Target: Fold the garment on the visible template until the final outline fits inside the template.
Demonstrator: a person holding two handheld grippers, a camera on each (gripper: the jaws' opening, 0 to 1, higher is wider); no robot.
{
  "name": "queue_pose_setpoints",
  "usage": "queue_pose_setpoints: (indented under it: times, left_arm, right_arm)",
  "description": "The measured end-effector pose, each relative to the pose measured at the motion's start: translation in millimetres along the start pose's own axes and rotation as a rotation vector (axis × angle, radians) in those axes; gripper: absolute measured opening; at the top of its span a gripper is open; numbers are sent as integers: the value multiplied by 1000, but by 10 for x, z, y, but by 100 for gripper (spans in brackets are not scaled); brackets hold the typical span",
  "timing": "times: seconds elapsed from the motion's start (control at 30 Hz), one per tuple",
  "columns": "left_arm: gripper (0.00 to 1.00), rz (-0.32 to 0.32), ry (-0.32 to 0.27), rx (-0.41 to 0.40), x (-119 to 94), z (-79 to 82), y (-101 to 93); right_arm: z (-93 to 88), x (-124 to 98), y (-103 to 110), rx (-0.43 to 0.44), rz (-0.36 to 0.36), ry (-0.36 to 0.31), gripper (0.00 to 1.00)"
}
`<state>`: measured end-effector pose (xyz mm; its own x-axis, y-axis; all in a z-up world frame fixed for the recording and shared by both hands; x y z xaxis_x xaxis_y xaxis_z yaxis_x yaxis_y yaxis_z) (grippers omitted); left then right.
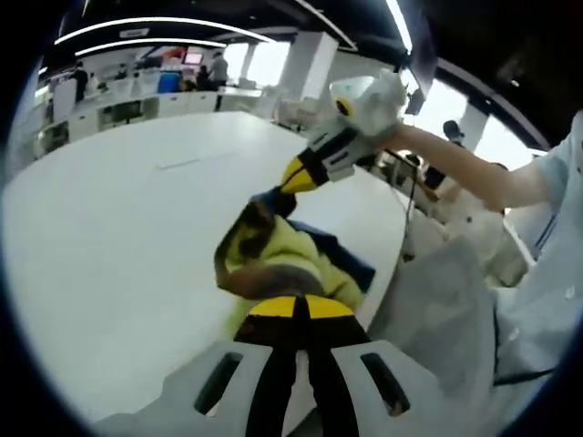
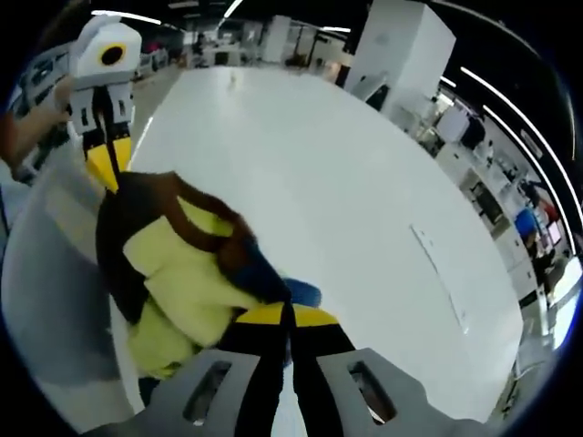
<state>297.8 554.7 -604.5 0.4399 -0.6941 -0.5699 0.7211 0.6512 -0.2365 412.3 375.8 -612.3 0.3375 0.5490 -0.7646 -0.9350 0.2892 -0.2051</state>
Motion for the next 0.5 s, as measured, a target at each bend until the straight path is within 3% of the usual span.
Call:
queue_pose_setpoints:
  times: [0.5]
  left_arm:
    - [0,42,23,21,-12,-31,104]
  right_arm:
    - [-137,-168,66,37,-10,-10,1]
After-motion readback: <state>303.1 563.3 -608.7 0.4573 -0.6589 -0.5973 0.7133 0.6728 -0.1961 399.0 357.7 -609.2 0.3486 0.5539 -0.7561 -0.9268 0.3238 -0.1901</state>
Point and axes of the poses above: the point that each gripper's makers call its tool centre point, and the gripper's own axes: x roughly forward along the fingers, y roughly to its left, z roughly out of its top, the point moved 5 cm from there along -x, roughly backward along the fingers, and after that the axes turned 4 degrees about z, right-handed, at the moved point
